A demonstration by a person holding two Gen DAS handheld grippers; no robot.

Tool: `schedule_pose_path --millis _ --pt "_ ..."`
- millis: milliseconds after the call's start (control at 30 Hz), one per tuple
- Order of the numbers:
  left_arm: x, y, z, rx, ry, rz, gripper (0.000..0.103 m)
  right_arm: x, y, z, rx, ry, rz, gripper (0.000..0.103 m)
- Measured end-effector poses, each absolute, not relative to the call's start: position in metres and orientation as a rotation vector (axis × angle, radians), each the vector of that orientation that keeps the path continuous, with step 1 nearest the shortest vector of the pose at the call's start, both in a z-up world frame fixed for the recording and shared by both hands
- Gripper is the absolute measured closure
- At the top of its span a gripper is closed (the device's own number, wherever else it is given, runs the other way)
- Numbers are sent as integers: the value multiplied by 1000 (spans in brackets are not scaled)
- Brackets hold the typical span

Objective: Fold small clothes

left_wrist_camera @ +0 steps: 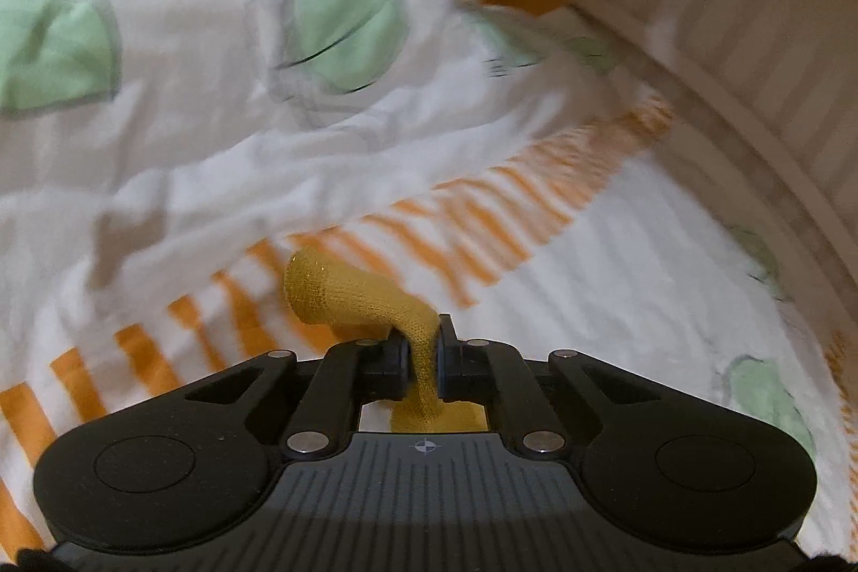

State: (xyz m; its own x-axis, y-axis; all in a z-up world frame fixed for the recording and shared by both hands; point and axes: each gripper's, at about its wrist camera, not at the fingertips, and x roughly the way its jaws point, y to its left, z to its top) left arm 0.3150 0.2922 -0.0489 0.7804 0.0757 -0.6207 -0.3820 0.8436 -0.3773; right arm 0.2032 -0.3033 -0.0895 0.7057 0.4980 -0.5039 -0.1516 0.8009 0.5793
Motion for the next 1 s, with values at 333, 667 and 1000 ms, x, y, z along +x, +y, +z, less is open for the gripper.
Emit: schedule_pose_path --millis 333,667,1000 --pt "305 171 57 -391 511 -45 95 204 -331 -76 558 648 307 0" --pt "306 17 93 -369 494 -360 95 206 -371 -62 583 599 176 0" --pt "325 -120 22 -338 620 -507 95 202 -422 -57 664 564 -9 0"
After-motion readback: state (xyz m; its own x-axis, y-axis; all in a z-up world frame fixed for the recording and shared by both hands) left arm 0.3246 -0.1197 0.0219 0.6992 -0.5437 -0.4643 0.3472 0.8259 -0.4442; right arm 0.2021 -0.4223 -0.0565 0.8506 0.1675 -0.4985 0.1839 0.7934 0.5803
